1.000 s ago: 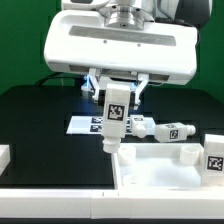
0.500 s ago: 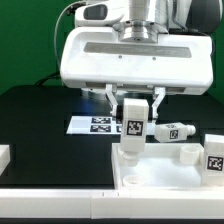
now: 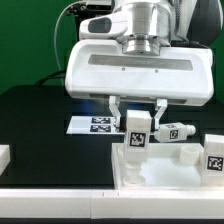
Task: Assemble square table
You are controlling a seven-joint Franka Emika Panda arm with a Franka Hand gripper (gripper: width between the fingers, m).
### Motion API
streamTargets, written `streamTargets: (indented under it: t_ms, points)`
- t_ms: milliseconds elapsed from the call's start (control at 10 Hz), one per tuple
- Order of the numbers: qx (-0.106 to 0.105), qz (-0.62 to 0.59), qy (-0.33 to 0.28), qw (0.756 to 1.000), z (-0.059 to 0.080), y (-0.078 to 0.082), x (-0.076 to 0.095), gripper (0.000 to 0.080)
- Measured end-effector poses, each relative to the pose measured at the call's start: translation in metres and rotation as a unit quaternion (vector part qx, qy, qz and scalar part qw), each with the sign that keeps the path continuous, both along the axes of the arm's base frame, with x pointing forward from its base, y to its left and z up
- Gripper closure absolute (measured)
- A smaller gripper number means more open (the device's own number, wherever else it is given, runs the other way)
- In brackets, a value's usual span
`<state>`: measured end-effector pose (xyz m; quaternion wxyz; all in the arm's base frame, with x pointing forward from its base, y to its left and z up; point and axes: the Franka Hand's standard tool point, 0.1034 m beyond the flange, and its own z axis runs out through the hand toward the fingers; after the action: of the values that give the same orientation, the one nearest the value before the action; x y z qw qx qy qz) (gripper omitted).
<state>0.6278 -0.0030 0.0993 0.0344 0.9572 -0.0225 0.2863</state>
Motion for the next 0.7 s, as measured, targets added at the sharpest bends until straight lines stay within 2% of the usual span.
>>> streamTargets:
  t_ms: [700]
  points:
    - [-0.004,0.004,0.016,1.0,-0.023,0.003,-0.007,0.0515]
